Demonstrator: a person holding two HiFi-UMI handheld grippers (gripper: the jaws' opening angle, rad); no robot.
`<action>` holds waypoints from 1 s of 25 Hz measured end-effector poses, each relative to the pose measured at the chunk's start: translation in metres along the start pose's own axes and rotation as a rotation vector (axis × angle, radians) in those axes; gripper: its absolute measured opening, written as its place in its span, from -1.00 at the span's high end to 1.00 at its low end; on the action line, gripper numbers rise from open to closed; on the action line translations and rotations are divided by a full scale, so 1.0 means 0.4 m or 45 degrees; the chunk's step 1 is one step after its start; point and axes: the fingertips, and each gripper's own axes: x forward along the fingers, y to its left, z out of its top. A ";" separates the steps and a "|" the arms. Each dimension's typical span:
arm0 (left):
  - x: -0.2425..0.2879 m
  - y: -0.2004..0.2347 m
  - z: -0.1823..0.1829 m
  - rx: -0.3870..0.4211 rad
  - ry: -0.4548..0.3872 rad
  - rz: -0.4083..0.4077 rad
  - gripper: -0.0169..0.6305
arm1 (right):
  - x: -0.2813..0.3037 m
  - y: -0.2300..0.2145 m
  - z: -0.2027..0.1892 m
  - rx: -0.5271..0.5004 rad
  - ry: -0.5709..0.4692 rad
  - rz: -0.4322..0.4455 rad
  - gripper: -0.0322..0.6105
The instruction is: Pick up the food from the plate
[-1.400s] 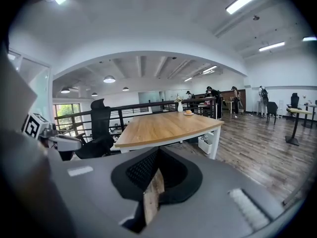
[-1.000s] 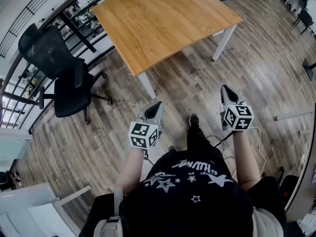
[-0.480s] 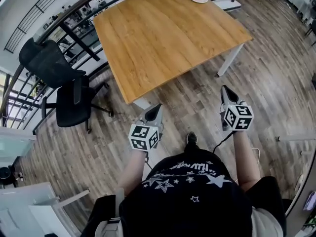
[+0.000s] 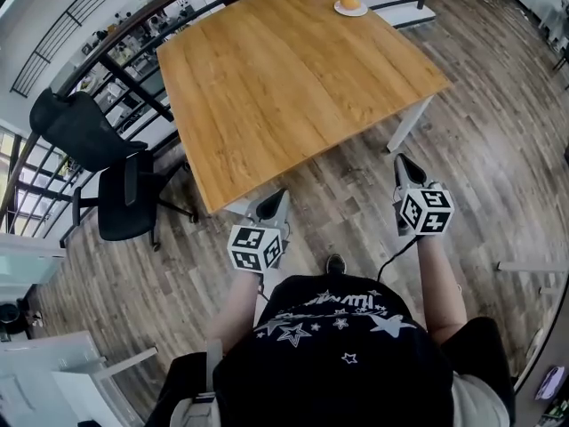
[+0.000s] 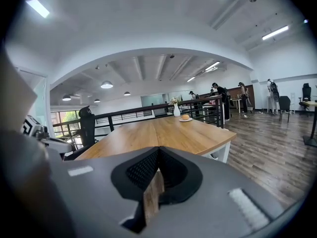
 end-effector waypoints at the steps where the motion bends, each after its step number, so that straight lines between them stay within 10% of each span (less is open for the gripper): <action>1: 0.011 -0.006 0.005 -0.006 -0.003 0.000 0.94 | 0.005 -0.007 0.002 -0.022 0.004 0.004 0.89; 25: 0.297 0.219 0.184 -0.094 -0.033 -0.040 0.94 | 0.289 -0.123 0.117 -0.011 0.035 -0.103 0.89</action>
